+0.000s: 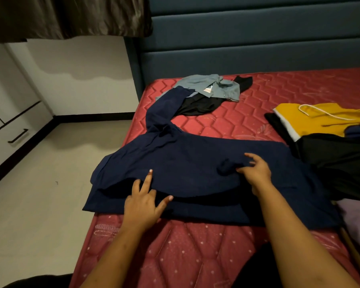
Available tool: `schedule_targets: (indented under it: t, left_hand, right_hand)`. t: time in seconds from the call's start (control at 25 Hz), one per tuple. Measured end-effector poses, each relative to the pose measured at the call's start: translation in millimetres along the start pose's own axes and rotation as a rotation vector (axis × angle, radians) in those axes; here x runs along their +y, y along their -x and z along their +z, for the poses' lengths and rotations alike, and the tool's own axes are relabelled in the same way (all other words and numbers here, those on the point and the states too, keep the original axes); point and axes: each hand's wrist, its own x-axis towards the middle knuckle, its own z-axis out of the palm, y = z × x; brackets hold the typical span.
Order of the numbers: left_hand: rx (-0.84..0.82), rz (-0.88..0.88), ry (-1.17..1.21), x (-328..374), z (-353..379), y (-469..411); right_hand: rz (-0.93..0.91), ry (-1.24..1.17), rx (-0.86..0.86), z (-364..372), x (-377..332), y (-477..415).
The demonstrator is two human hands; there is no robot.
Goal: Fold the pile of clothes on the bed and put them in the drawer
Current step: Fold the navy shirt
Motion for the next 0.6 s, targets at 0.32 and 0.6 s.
schedule_targets:
  t: [0.32,0.6]
  left_hand:
    - [-0.082,0.025,-0.048,20,22,62]
    - [-0.22,-0.16,-0.174,55,-6,70]
  right_hand:
    - [0.273,0.607,0.119,-116,-2,21]
    - [0.378,0.956,-0.053,-103,11,20]
